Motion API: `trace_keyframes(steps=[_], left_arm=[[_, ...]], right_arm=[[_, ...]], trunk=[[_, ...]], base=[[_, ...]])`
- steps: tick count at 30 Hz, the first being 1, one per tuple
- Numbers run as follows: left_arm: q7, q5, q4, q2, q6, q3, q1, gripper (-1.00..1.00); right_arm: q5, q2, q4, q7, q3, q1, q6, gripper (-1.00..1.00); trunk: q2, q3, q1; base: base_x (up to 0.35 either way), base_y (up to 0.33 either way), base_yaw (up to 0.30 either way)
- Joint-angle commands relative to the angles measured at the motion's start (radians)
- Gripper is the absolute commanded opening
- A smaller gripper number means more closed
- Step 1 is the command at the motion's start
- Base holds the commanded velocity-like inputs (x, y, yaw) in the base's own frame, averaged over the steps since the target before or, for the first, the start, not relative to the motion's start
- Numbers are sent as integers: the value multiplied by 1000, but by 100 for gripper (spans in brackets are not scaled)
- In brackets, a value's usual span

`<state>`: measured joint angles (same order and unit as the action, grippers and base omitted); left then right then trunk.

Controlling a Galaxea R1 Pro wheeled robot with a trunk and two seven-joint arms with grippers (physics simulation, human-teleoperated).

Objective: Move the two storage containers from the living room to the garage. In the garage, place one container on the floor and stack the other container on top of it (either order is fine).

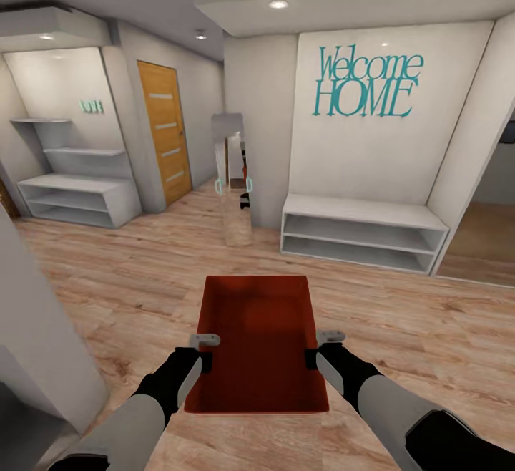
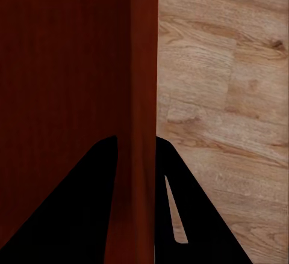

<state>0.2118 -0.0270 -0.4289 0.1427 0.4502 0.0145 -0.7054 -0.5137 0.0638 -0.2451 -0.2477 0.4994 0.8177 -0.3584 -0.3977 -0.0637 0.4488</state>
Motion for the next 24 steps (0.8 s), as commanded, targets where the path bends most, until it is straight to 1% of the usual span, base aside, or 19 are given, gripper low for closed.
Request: trace_keyframes(steps=[1,24], left_arm=[[8,-11,36,-11,56,-11,0,-100],[8,-11,36,-11,55,-11,0,-100]], right_arm=[[-21,-1,-26,-8,37,1,-2,-100],[-20,-1,-26,-7,37,1,-2,-100]], trunk=[[-2,-2,1],[-2,-2,1]], base=[[322,0,0],[322,0,0]])
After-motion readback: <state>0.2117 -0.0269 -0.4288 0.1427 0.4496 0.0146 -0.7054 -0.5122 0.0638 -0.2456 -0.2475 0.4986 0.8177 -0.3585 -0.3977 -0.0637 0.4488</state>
